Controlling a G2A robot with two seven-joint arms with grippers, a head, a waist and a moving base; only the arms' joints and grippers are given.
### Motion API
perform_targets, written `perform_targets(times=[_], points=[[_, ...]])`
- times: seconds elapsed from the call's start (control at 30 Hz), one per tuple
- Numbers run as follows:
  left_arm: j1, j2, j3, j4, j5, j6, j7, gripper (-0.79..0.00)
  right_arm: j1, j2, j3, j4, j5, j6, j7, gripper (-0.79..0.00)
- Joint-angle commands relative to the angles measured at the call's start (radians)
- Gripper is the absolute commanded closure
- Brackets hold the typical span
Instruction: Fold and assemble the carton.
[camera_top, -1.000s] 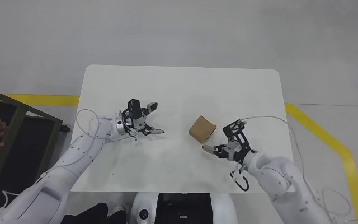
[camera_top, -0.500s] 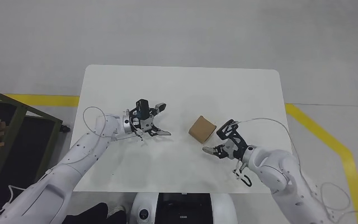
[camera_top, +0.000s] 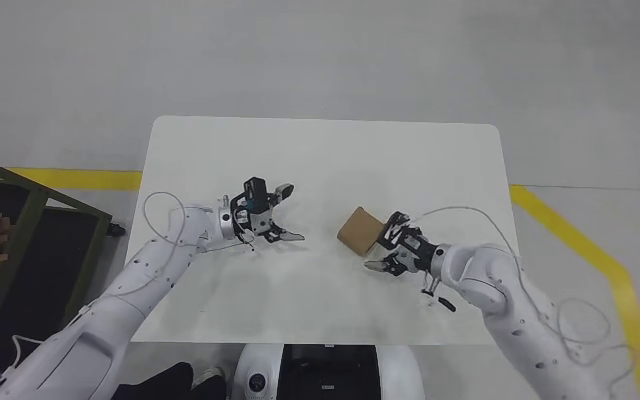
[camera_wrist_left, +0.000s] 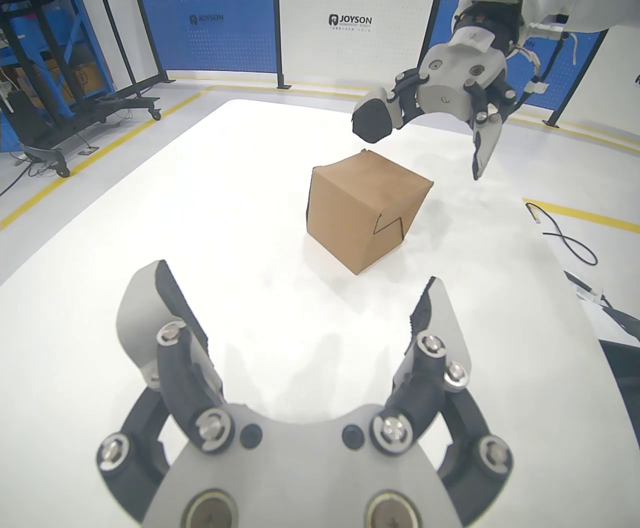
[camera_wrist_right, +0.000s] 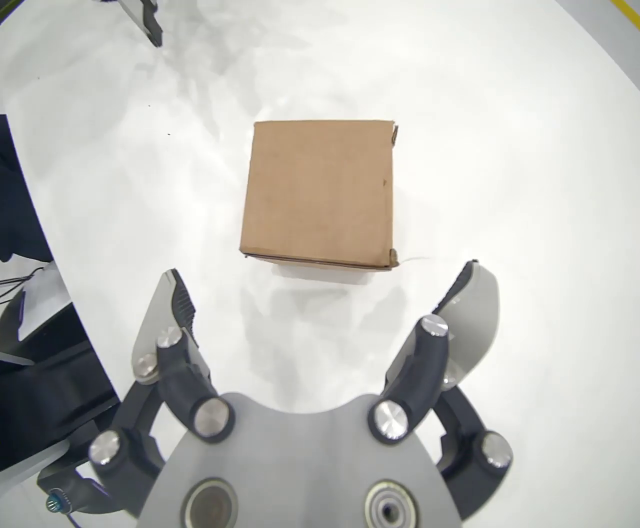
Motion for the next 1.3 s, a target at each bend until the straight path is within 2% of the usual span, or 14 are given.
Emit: perform_targets(times=[0.0,0.33,0.8,1.03,1.27], points=[[0.009,0.006,-0.016,-0.006,0.007,0.008,0.017,-0.785,0.017,-0.004,-0.019,0.032,-0.015,-0.015,-0.034,-0.785],[0.014,0.009,-0.025,-0.008,0.009,0.012,0.028,-0.785,0.058,-0.016,-0.072,0.103,-0.089,-0.029,-0.147,-0.785],[0.014,0.009,-0.025,-0.008,0.009,0.012,0.028,-0.785,0.069,-0.023,-0.088,0.139,-0.095,-0.017,-0.185,-0.779],[0.014,0.009,-0.025,-0.008,0.009,0.012,0.028,-0.785,0.071,-0.026,-0.092,0.147,-0.094,-0.019,-0.194,-0.391],[0.014,0.009,-0.025,-0.008,0.009,0.012,0.028,-0.785,0.068,-0.026,-0.091,0.145,-0.098,-0.028,-0.206,-0.354]])
